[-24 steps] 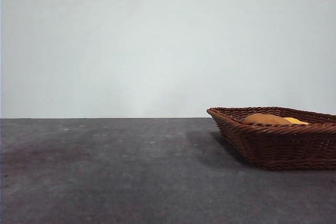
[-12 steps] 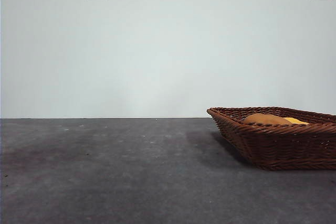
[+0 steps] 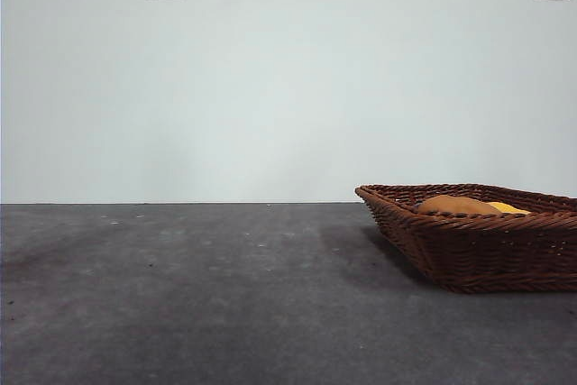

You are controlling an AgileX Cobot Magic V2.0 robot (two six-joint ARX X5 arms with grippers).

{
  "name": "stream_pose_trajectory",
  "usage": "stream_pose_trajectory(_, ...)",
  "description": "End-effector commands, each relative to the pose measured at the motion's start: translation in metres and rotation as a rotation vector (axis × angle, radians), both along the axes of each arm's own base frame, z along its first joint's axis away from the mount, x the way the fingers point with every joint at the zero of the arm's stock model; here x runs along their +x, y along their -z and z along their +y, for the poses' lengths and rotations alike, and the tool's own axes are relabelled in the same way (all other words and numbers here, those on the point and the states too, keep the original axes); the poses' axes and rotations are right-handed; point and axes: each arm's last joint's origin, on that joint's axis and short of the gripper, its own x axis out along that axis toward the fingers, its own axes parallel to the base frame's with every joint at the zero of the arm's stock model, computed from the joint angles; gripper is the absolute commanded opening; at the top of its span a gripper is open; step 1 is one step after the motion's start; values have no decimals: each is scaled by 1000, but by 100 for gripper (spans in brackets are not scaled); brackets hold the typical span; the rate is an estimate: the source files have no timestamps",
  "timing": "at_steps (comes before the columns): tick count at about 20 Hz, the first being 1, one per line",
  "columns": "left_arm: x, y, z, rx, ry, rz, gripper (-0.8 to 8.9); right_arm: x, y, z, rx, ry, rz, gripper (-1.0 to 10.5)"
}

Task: Help me put the vegetables on the table into the basket

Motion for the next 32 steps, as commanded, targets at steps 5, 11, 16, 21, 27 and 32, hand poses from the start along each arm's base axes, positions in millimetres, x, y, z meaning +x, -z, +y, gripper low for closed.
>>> stream_pose_trajectory(5,-8,85,6,45,-75,-58,-3,-2,2,0,0,-9,18,1)
stream_pose_trajectory(11,7,192,7,-76,-77,-63,-3,-2,2,0,-1,-8,19,1)
stream_pose_trajectory(16,9,249,9,-153,-128,-1,-3,-2,2,-1,-36,12,22,1)
stream_pose_trajectory(21,9,276,10,-198,-172,95,-3,-1,3,-2,-75,35,29,1)
stream_pose_trajectory(27,9,279,9,-251,-146,136,-3,2,4,-3,-89,43,41,1)
stream_pose_trajectory(32,9,280,9,-251,-148,147,-3,6,4,-3,-99,49,28,1)
